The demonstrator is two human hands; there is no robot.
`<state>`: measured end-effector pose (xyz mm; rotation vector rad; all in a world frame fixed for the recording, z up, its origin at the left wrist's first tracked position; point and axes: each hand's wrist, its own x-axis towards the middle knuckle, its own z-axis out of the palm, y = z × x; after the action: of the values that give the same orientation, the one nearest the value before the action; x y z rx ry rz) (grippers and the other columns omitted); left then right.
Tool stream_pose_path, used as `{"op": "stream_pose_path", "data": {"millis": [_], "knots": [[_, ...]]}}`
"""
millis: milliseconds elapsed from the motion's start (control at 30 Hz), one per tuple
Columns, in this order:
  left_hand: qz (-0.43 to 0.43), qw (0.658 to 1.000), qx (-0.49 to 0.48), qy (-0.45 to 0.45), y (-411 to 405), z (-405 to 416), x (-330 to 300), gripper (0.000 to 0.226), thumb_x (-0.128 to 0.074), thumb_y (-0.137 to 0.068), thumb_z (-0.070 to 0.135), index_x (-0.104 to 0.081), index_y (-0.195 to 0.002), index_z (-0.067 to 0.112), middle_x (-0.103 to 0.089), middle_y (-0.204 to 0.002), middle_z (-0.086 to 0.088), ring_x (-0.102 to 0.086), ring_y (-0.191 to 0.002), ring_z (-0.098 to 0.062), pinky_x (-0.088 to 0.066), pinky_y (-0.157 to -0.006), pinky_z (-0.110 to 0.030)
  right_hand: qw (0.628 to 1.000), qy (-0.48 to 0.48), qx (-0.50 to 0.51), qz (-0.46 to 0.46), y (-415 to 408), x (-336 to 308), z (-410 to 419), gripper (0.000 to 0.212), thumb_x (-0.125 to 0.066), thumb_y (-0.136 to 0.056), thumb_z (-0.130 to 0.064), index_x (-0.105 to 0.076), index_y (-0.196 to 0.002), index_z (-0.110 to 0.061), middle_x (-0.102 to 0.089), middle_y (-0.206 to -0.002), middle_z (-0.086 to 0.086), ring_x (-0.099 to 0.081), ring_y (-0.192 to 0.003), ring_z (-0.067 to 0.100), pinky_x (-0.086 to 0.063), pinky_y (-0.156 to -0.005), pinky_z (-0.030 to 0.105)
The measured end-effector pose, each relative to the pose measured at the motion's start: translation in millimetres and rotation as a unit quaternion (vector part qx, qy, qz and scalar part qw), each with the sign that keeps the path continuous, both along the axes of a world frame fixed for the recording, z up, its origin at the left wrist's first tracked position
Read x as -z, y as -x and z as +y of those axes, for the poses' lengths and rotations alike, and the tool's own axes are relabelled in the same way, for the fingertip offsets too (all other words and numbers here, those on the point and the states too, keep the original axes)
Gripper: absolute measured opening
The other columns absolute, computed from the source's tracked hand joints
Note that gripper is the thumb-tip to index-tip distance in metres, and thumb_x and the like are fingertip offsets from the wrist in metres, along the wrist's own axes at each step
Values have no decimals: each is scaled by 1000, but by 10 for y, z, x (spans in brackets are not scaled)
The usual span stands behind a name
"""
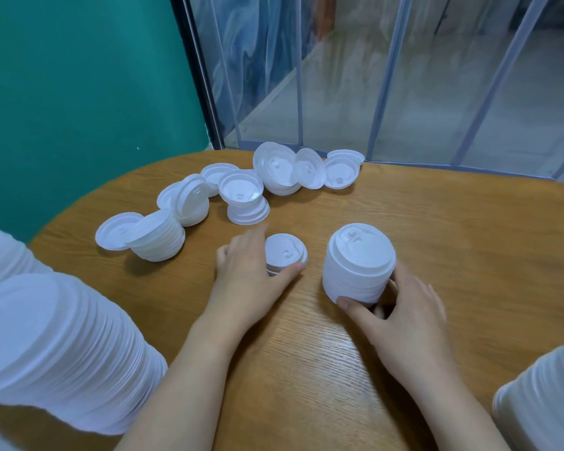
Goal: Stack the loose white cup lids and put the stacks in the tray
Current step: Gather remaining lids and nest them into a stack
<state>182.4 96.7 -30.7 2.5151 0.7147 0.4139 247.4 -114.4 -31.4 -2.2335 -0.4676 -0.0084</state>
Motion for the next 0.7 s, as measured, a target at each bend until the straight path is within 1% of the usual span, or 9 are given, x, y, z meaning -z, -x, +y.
{"op": "stream_pose_path", "data": {"millis": [100, 167, 233, 300, 367, 433, 500, 600, 700], "knots": [[3, 1000, -7, 5, -14, -23, -24, 73, -74, -83, 62, -49, -141, 25, -57, -131, 12, -46, -126, -12, -21, -107, -28, 1000, -11, 0, -3, 4, 1, 0, 55, -82, -68, -55, -54, -113, -39, -60, -85, -18, -41, -92, -2, -37, -108, 58], [-12, 999, -12, 30, -7, -50, -81, 78, -80, -81, 57, -49, -145, 26, -55, -134, 13, -40, -122, -3, -20, -108, -26, 1000, -11, 3, -2, 2, 5, -1, 59, -82, -68, -56, -55, -117, -37, -60, -86, -18, -40, -92, -2, -37, -108, 58], [-38, 997, -20, 65, 4, -78, -145, 80, -86, -76, 50, -51, -144, 27, -55, -130, 15, -32, -108, 9, -25, -115, -31, 1000, -10, 5, -1, 0, 3, 0, 63, -82, -67, -56, -55, -121, -37, -61, -89, -16, -43, -96, 2, -36, -110, 58], [-92, 989, -34, 109, 7, -98, -214, 76, -91, -71, 46, -57, -137, 28, -57, -125, 20, -42, -113, 7, -37, -115, -36, 1000, -11, 7, -5, -3, 2, 6, 63, -83, -67, -56, -55, -120, -37, -63, -91, -15, -48, -99, 7, -35, -110, 57], [-144, 978, -47, 143, 10, -140, -296, 72, -93, -69, 43, -61, -131, 30, -60, -123, 19, -54, -115, 1, -45, -105, -25, 1000, -15, 6, -9, -1, 6, 11, 61, -82, -66, -58, -54, -116, -38, -62, -92, -18, -50, -99, 8, -36, -110, 57], [-183, 967, -51, 170, 7, -199, -390, 71, -93, -69, 42, -62, -132, 30, -63, -122, 19, -57, -111, 2, -44, -95, -14, 1000, -18, 3, -11, 0, 10, 11, 60, -78, -65, -65, -52, -112, -40, -60, -87, -20, -48, -95, 5, -36, -109, 57], [-209, 956, -34, 204, 3, -287, -491, 70, -92, -71, 41, -63, -133, 30, -64, -122, 21, -59, -111, 3, -47, -93, -14, 1000, -18, 2, -10, 2, 7, 10, 60, -76, -65, -67, -52, -113, -41, -60, -85, -19, -52, -98, 7, -37, -110, 57], [-220, 946, 34, 238, -16, -479, -605, 61, -91, -73, 39, -65, -128, 34, -66, -122, 20, -61, -110, 5, -50, -94, -15, 999, -23, 6, -22, 5, 1, 13, 60, -77, -67, -66, -53, -115, -41, -62, -97, -21, -50, -99, 5, -35, -111, 57], [-219, 950, 92, 200, -58, -642, -609, 61, -93, -73, 34, -64, -127, 32, -65, -123, 18, -58, -116, 5, -44, -97, -11, 999, -29, 3, -24, 9, 2, 16, 59, -75, -67, -70, -53, -114, -42, -57, -94, -25, -45, -95, 2, -36, -109, 57]]}}
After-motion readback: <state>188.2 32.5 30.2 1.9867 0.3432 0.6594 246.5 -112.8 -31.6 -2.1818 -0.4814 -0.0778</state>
